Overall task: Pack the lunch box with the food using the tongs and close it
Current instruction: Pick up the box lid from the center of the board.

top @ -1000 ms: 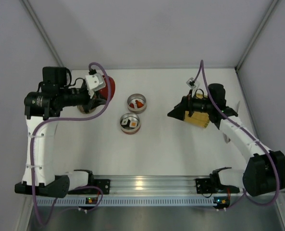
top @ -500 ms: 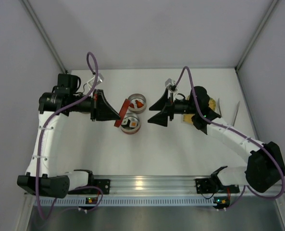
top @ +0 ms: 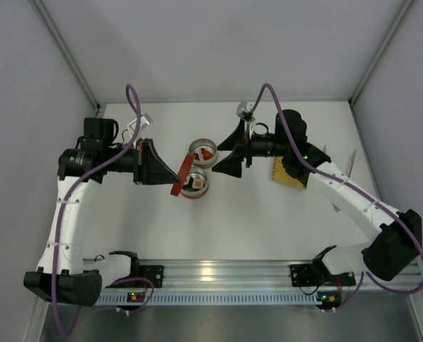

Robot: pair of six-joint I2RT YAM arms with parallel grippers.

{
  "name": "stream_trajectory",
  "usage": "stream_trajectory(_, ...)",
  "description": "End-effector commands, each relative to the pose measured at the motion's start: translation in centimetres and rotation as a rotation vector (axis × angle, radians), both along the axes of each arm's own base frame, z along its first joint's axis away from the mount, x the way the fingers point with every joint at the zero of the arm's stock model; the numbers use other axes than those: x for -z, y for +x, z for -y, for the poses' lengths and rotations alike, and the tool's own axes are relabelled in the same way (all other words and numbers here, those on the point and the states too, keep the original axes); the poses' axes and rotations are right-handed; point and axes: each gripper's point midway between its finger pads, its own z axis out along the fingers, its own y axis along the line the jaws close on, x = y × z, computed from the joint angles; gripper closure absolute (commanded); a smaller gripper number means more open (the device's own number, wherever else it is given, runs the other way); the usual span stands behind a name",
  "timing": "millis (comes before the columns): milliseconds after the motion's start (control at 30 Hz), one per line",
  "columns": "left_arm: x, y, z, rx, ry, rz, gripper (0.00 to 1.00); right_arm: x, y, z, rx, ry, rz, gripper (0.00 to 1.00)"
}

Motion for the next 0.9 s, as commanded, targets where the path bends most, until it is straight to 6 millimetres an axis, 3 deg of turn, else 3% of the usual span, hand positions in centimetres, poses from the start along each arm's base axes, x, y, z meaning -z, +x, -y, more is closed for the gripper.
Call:
stream_trajectory(0, -1.4, -1.0, -0.1, -0.009, -0.010, 0.193, 1.00, 0.1, -1.2, -1.1, -0.065, -0.033, -0.283, 0.03)
stream_trajectory(33, -1.5, -0.9, -0.1, -0.034, -0.003, 0.164, 1.00, 0.1, -1.4, -1.3, -0.084, -0.028, -0.335, 0.01)
stream_trajectory(67, -2.3, -0.7, -0.1, -0.057, -0.010, 0.277, 1.00, -0.1, -1.9, -1.4, -0.092, -0.018, -0.428, 0.00)
stream_trajectory(100, -1.6, -0.2, -0.2, -0.090, -0.001, 0.262, 1.00, 0.0, -2.1, -1.6, -0.109, -0.012, -0.481, 0.01)
stream_trajectory(133, -1.8, -0.3, -0.1, -0.110, -0.006, 0.241, 1.00, -1.0, -2.1, -1.9, -0.108, 0.027, -0.529, 0.01)
stream_trajectory(167, -2.4, -0.4, -0.2, -0.127, -0.014, 0.307, 1.00, -1.3, -2.0, -2.1, -0.106, 0.046, -0.549, 0.01)
stream_trajectory(533, -1.3, 1.7, -0.6, -0.241, 0.041, 0.336, 1.00, -3.6, -0.7, -3.2, -0.065, 0.171, -0.864, 0.01)
stream_trajectory(700, -1.1, 2.1, -0.5, -0.254, 0.028, 0.326, 1.00, -5.7, -1.7, -3.9, -0.136, 0.225, -0.865, 0.01)
stream_trajectory(867, -1.3, 2.4, -0.5, -0.256, 0.017, 0.327, 1.00, -4.9, -2.5, -5.0, -0.138, 0.193, -0.861, 0.01)
